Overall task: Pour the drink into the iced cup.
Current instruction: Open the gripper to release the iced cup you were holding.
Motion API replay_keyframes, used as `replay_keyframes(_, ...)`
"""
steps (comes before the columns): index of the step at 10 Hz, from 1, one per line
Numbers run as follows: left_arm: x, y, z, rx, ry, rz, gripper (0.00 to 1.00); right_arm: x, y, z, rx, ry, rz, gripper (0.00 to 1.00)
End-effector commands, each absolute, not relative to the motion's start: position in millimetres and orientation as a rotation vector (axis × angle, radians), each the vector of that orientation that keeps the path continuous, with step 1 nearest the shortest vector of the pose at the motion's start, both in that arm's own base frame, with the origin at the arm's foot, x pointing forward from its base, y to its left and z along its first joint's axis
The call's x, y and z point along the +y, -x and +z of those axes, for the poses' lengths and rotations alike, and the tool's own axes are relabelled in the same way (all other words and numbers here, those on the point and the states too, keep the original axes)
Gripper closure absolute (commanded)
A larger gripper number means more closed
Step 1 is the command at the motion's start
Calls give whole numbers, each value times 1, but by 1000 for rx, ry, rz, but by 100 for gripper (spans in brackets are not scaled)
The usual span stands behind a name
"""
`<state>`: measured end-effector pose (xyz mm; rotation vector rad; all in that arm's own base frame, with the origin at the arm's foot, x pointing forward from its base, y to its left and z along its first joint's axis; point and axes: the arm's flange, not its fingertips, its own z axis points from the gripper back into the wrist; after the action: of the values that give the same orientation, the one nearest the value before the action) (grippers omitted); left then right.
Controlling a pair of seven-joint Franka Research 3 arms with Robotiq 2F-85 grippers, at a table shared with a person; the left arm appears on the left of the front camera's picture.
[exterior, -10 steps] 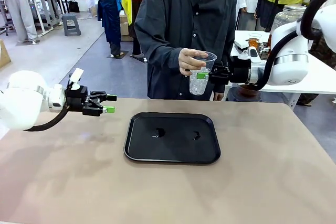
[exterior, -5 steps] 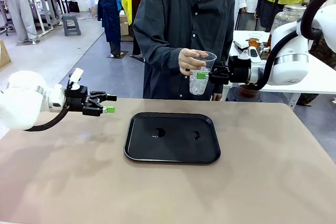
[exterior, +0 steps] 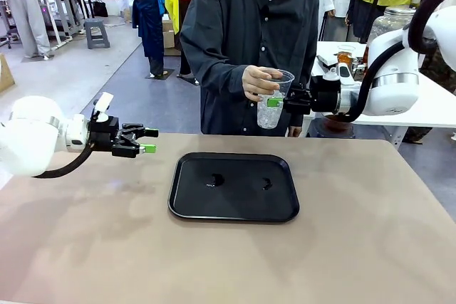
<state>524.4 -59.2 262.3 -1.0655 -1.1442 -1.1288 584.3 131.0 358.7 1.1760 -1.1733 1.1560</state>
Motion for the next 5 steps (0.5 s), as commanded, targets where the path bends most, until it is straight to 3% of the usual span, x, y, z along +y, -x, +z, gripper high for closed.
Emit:
replay_keyframes(1, -58, -524, 263, -1150, 1067, -1124, 0, 131, -584, 359, -1173, -1176, 1156, 39)
replay_keyframes(3, -58, -524, 263, -1150, 1067, -1124, 0, 123, -582, 359, -1153, -1192, 1150, 0)
replay_keyframes(5, -58, -524, 263, -1150, 1067, -1124, 0, 106, -582, 358, -1161, -1177, 1121, 0)
